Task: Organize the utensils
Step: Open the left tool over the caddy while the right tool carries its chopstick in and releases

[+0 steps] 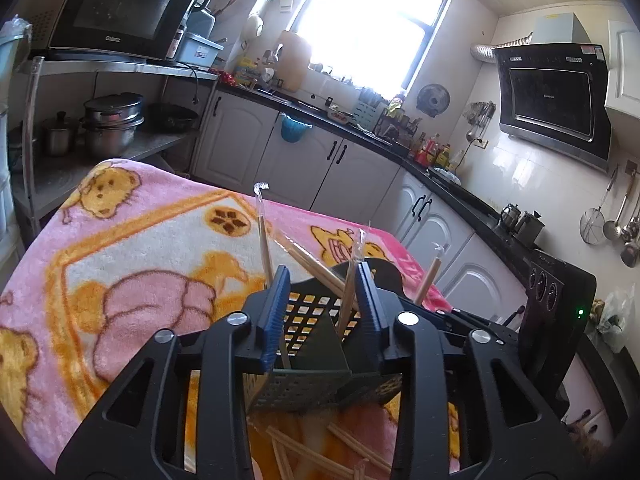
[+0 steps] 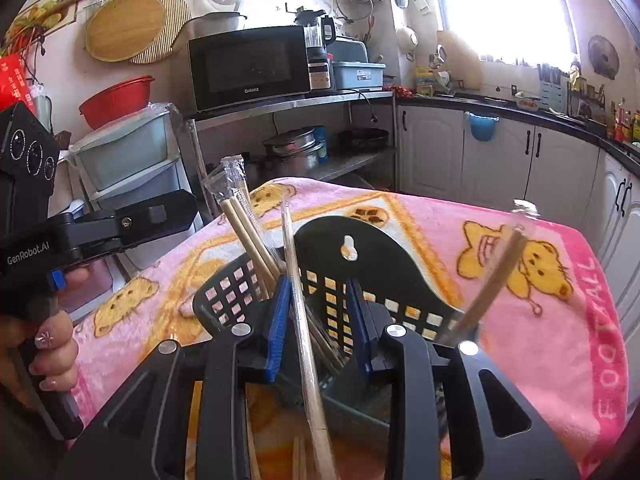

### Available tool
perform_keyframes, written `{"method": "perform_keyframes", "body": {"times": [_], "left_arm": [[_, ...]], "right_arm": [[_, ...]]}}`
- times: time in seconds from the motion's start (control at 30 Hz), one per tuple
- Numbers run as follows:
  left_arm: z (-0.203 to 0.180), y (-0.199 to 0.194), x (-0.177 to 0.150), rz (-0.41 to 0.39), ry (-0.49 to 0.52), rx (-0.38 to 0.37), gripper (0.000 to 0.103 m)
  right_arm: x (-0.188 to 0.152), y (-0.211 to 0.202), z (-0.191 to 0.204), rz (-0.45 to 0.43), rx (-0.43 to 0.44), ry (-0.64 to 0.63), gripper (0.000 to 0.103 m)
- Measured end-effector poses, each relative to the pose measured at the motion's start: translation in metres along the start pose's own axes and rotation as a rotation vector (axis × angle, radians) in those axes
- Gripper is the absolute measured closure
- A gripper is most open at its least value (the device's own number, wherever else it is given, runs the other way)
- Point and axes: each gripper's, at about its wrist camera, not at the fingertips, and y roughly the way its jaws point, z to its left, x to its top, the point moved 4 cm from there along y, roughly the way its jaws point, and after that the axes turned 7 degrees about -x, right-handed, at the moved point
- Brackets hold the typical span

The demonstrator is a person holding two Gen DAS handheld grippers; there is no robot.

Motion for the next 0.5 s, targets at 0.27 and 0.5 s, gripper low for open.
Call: {"method": "perform_keyframes", "body": {"times": [0.27, 0.5], "left_arm": [[-0.001, -0.009, -0.009, 0.005, -0.004, 0.004, 0.072], [-0.003, -0.017, -0.014, 0.005, -0.010, 0.007, 0.068]], "right_arm": [[-0.008, -0.017, -0.015, -0.008, -0.035, 0.000, 0.061], [-0.012, -0.037, -0.038, -0.029, -0.040, 0.052, 0.035]]}}
